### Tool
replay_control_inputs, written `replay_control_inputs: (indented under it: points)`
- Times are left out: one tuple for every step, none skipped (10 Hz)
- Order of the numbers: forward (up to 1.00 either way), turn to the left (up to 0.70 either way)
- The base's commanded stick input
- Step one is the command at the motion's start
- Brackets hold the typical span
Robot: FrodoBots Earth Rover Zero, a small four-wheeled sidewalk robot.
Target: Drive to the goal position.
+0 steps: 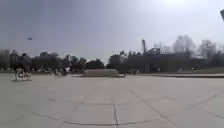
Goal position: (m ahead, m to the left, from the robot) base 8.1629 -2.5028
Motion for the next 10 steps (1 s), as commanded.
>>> replay_control_inputs:
  points:
    - [0.85,0.00]
    - [0.85,0.00]
    - [0.85,0.00]
    - [0.85,0.00]
    - [0.85,0.00]
    - [0.85,0.00]
    - [0.85,0.00]
    - [0.85,0.00]
    - [0.85,0.00]
    - [0.85,0.00]
